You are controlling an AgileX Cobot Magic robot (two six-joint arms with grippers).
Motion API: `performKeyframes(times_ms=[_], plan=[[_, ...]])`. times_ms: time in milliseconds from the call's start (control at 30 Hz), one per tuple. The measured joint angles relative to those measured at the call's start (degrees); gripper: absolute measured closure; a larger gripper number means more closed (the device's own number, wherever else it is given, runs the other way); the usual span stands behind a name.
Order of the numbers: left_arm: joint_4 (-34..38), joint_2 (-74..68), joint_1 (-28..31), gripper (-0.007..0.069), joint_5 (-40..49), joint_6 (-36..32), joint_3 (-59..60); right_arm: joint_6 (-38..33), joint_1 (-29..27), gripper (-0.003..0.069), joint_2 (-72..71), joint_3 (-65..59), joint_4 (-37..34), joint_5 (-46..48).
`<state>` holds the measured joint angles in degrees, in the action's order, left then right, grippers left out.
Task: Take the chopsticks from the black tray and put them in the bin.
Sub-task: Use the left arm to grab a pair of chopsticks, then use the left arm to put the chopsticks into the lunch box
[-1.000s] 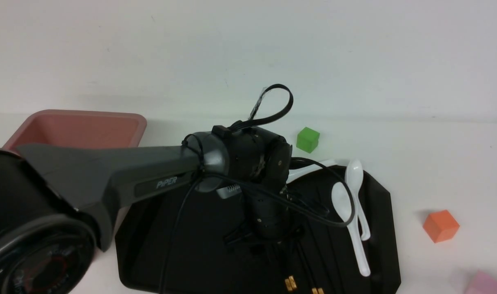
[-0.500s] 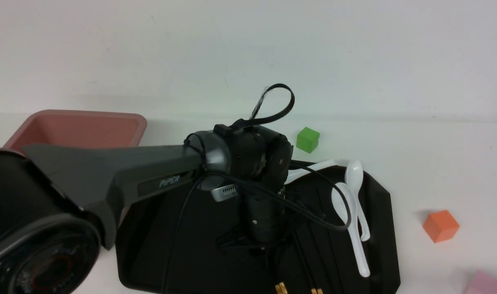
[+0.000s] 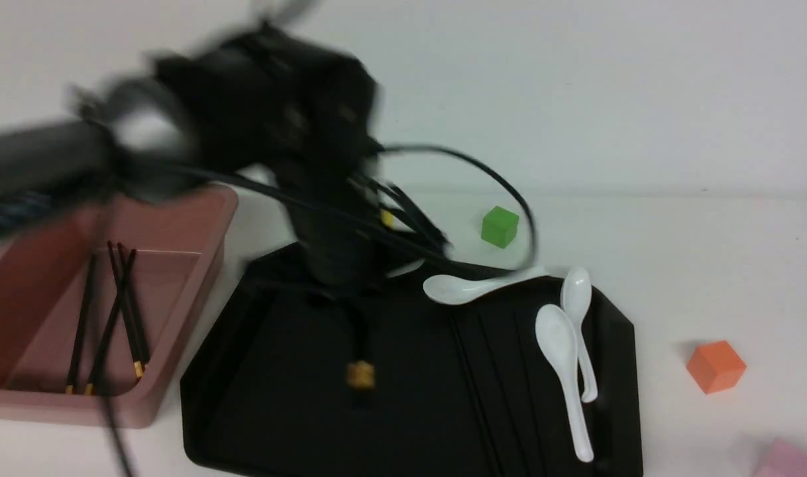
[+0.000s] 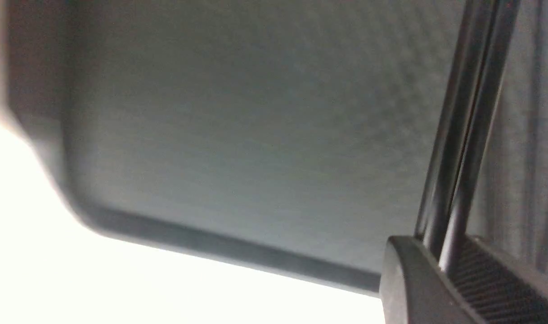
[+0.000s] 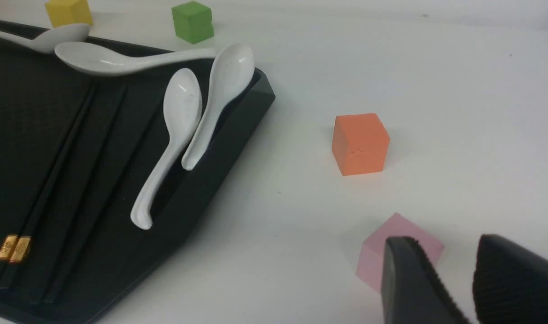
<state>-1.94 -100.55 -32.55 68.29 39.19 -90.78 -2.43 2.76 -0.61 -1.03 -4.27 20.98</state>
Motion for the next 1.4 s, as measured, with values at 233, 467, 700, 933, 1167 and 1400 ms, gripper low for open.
performKeyframes(times_ms=[233,467,700,933,1167,1400], plan=[[-4.57,4.87,14.83,0.0512,2.26,-8.43,0.06,0.0,0.0,0.0419,0.0,0.0,0.0,0.0],[-2.86,3.03,29.5,0.0512,2.49,-17.3,1.9,0.0,0.0,0.0419,0.0,0.0,0.0,0.0],[-1.46,-2.04,36.29,0.0512,-0.09,-18.99,2.36,0.0,0.0,0.0419,0.0,0.0,0.0,0.0],[-4.44,-7.6,36.49,0.0496,-6.45,-20.34,2.36,0.0,0.0,0.0419,0.0,0.0,0.0,0.0],[-4.73,-9.06,36.49,0.0357,-5.36,-17.76,2.41,0.0,0.0,0.0419,0.0,0.0,0.0,0.0],[-4.03,-6.81,36.49,0.0407,0.96,-21.07,2.36,0.0,0.0,0.0419,0.0,0.0,0.0,0.0]])
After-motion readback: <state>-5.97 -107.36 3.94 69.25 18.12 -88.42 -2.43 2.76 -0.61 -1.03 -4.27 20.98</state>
